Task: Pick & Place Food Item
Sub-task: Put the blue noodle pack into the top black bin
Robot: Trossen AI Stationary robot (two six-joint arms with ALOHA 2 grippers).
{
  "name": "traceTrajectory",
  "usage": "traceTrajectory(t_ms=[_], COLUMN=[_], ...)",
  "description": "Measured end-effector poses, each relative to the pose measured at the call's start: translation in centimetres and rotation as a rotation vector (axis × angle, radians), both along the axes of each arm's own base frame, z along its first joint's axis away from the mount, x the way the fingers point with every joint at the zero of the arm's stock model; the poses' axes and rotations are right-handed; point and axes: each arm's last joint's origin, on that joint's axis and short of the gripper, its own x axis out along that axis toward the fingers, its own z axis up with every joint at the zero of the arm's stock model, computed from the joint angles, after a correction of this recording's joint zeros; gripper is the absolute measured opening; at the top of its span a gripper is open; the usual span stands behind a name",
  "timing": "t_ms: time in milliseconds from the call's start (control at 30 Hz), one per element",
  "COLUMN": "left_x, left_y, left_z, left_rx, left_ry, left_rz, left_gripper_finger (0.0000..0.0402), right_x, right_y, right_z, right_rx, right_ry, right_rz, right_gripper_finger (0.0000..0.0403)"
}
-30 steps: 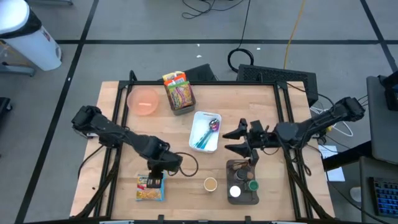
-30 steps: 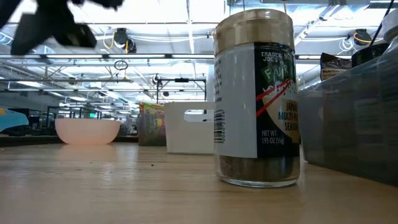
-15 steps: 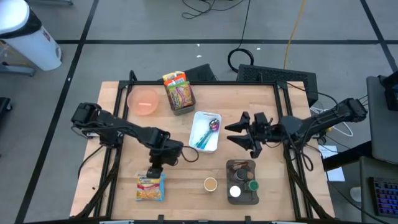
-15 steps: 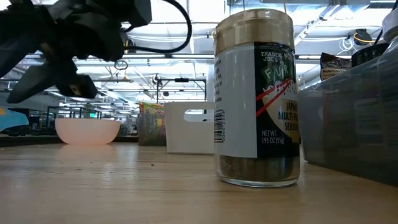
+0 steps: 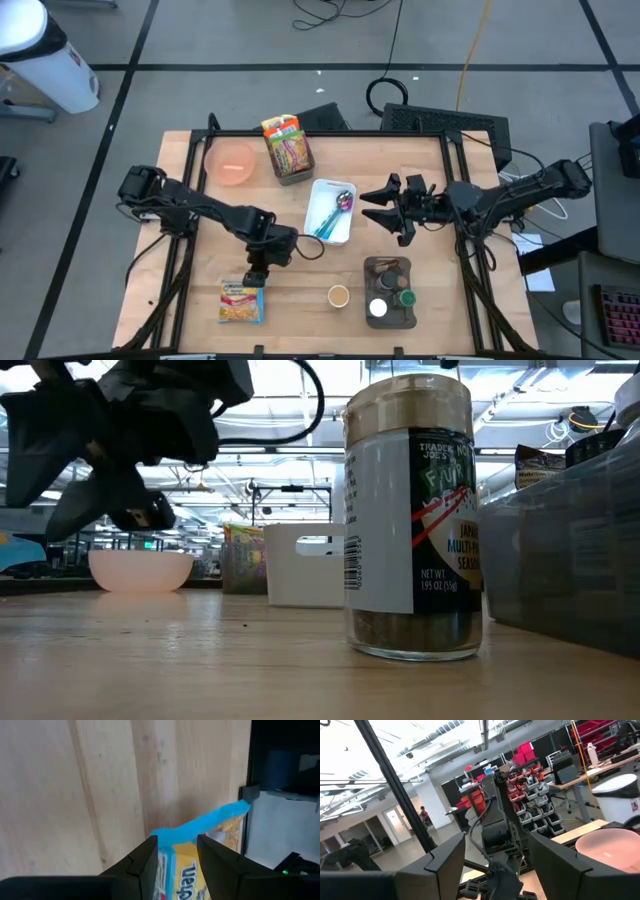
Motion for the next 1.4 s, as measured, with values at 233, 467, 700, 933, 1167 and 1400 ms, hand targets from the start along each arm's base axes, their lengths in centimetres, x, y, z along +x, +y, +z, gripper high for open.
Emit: traceTrajectory(t_ms=[233, 467, 700, 933, 1167, 1400], left_x=[0.2, 0.3, 0.2, -0.2, -0.2, 1.2], left_y=[0.0, 0.0, 0.0, 0.0, 0.2, 1.3], left_z=[-1.0, -2.1, -2.8, -2.8, -2.6, -0.4], left_rx=[0.022, 0.035, 0.017, 0.008, -0.061, -0.11], left_ry=[0.034, 0.074, 0.134, 0.172, 0.201, 0.106], left_rz=[0.001, -0.011, -0.018, -0.029, -0.009, 0.04], left_gripper_finger=[0.0143, 0.0143, 0.0143, 0.0079, 0.001, 0.0004], right_x=[0.2, 0.2, 0.2, 0.2, 0.2, 0.2], right_y=[-0.7, -0.9, -0.9, -0.9, -0.9, -0.9], right_z=[-0.2, -0.1, -0.2, -0.2, -0.2, 0.0], right_rx=[0.03, 0.031, 0.03, 0.03, 0.028, 0.005], right_ry=[0.015, 0.011, 0.016, 0.017, 0.015, 0.002], right_rz=[0.046, 0.038, 0.038, 0.038, 0.038, 0.032], right_gripper_finger=[0.021, 0.021, 0.021, 0.021, 0.021, 0.021])
